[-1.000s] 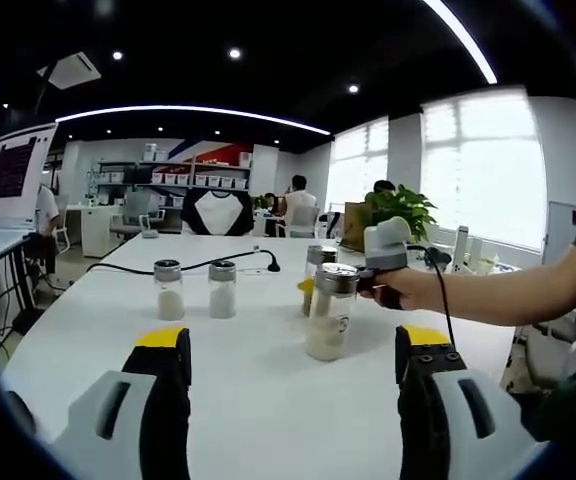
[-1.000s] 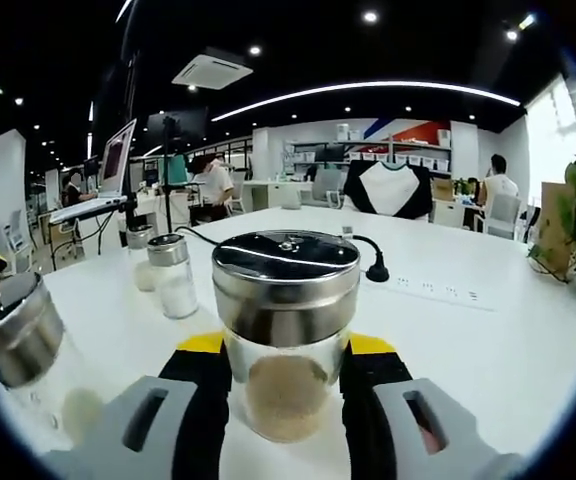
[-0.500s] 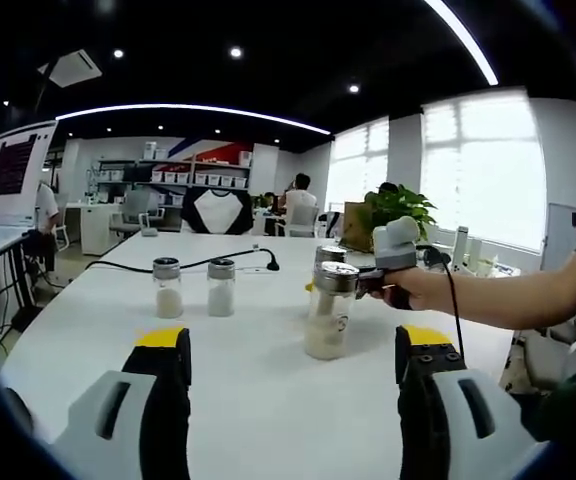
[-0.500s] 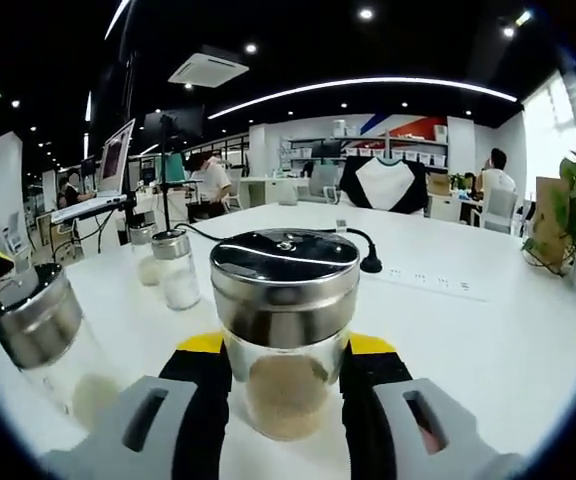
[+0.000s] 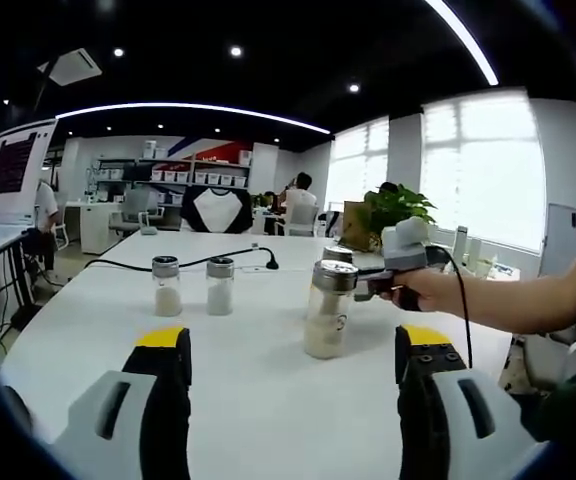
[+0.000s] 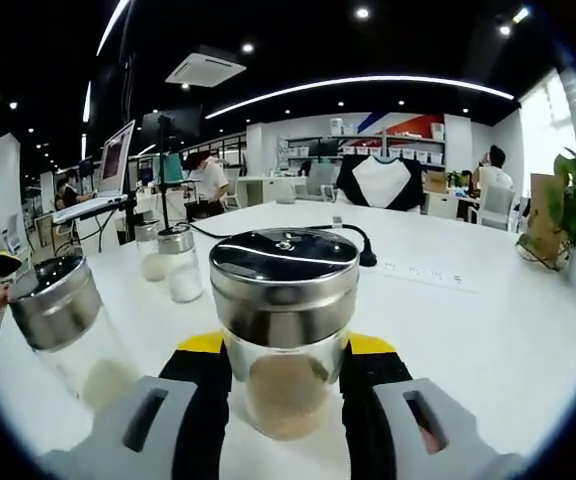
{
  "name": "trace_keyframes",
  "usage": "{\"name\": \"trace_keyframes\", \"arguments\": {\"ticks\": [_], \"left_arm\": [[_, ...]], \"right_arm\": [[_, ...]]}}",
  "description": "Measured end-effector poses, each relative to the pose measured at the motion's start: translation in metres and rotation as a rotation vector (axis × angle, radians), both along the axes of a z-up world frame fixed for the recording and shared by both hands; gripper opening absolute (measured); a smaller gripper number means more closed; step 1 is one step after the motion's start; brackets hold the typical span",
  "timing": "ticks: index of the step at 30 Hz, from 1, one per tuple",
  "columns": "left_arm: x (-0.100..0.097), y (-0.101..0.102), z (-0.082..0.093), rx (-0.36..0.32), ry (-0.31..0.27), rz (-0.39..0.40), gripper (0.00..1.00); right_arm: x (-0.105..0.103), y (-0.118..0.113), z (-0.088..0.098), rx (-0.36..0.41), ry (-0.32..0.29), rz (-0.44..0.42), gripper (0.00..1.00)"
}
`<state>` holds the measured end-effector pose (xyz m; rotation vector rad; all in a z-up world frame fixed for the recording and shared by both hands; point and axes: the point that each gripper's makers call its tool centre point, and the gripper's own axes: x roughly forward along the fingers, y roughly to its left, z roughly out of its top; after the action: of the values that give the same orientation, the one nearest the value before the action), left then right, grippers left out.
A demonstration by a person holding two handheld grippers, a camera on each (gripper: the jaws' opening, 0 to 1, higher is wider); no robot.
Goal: Rotate the seasoning bottle until the label or dispensing opening points toward the visible target arrow and the bottle remains upright within the marked orientation range
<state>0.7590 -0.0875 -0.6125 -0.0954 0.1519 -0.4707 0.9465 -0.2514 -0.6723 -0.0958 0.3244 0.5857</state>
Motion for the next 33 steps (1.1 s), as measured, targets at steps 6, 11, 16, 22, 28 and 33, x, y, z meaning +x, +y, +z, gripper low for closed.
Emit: {"name": "trace_keyframes", "arguments": {"ticks": [6, 11, 16, 22, 28, 33], "left_arm": [[0.0, -0.002, 0.0, -0.011, 0.002, -0.006, 0.88], [0.0, -0.003, 0.0, -0.012, 0.002, -0.008, 0.88], [0.0, -0.004, 0.0, -0.012, 0.003, -0.008, 0.88], [0.001, -0.005, -0.001, -0.013, 0.006, -0.006, 0.89], [0.001, -0.008, 0.001, -0.008, 0.0, -0.014, 0.88], [0.001, -0.008, -0.001, -0.01, 0.003, -0.014, 0.88]], "right_arm": [[-0.008, -0.005, 0.0, -0.001, 0.011, -0.007, 0.41], [-0.015, -0.009, -0.001, 0.004, 0.006, -0.009, 0.41], [-0.021, -0.011, -0.002, 0.003, 0.01, -0.01, 0.41], [-0.025, -0.013, -0.002, 0.001, 0.014, -0.018, 0.41], [-0.032, -0.015, -0.002, -0.002, 0.015, -0.026, 0.41], [-0.04, -0.018, -0.002, 0.002, 0.013, -0.027, 0.41]]}}
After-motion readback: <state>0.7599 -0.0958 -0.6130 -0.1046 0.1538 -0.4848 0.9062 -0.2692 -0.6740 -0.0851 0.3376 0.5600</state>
